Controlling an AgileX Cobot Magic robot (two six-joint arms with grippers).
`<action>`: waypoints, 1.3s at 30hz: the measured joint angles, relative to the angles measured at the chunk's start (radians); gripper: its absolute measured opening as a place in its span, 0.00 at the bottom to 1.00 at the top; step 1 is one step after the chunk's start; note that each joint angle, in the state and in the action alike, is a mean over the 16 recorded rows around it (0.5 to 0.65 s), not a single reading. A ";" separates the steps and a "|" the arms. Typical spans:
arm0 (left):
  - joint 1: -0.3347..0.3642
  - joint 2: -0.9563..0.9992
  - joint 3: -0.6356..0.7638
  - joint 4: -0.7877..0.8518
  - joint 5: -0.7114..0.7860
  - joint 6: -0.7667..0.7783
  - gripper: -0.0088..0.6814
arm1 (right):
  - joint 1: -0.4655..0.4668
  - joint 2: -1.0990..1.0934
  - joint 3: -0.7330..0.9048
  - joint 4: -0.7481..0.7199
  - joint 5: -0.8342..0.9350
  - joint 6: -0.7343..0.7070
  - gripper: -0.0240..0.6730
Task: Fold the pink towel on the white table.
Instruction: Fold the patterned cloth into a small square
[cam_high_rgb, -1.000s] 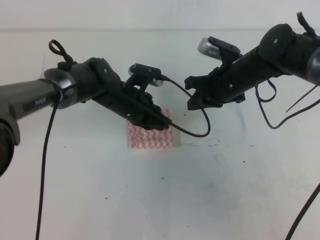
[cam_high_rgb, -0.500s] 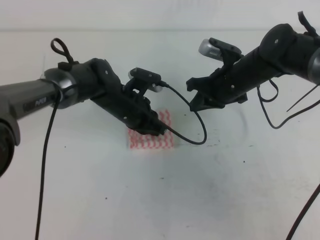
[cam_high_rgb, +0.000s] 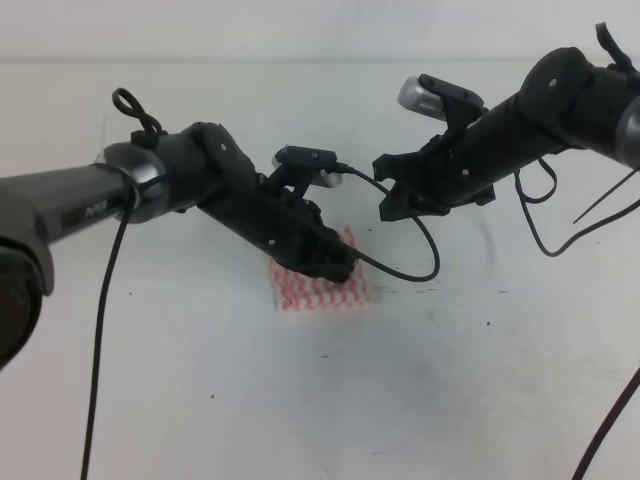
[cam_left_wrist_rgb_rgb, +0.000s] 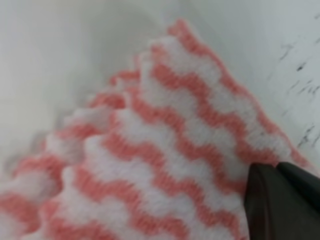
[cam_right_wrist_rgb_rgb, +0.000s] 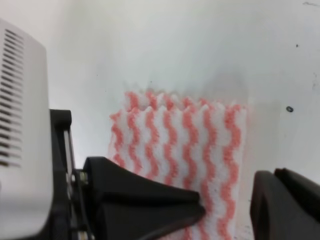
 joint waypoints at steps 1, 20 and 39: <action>-0.002 -0.001 0.000 -0.011 0.004 0.001 0.01 | 0.000 -0.001 0.000 0.000 -0.001 0.000 0.01; -0.011 -0.281 0.116 0.099 -0.146 -0.035 0.01 | 0.001 -0.071 0.007 -0.051 0.078 -0.020 0.01; -0.011 -1.151 0.910 -0.085 -0.682 -0.070 0.01 | 0.001 -0.631 0.357 -0.103 -0.039 -0.006 0.01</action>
